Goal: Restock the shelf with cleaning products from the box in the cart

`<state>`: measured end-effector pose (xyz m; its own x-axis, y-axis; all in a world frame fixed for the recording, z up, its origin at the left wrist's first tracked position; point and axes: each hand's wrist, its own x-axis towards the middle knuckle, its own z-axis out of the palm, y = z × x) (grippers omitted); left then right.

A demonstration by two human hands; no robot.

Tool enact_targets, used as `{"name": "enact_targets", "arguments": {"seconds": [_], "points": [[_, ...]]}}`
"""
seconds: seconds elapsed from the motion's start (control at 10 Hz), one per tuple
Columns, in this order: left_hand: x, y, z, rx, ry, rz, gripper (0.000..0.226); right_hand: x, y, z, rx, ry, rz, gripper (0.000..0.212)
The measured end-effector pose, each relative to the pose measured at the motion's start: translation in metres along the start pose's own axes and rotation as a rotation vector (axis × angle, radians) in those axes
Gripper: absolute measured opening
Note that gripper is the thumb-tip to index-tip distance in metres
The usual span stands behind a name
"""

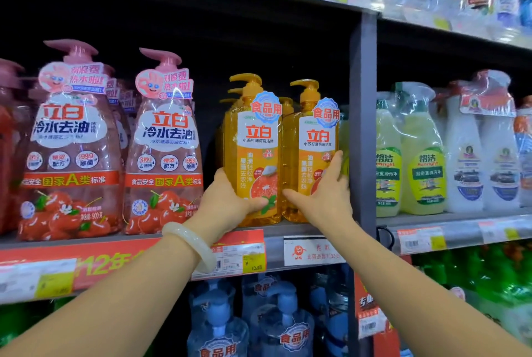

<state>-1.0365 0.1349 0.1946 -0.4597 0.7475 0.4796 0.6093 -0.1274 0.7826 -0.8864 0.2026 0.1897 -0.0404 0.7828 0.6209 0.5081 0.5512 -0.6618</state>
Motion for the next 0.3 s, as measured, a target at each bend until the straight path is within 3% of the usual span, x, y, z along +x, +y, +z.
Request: {"name": "enact_targets", "arguments": {"seconds": [0.1, 0.3], "points": [[-0.007, 0.002, 0.003, 0.110, 0.069, 0.068, 0.089, -0.008, 0.000, 0.000, -0.001, 0.007, -0.012, 0.115], [-0.029, -0.014, 0.019, 0.524, 0.418, 0.691, 0.093, -0.040, 0.012, 0.002, 0.116, 0.093, -0.106, 0.083]]}}
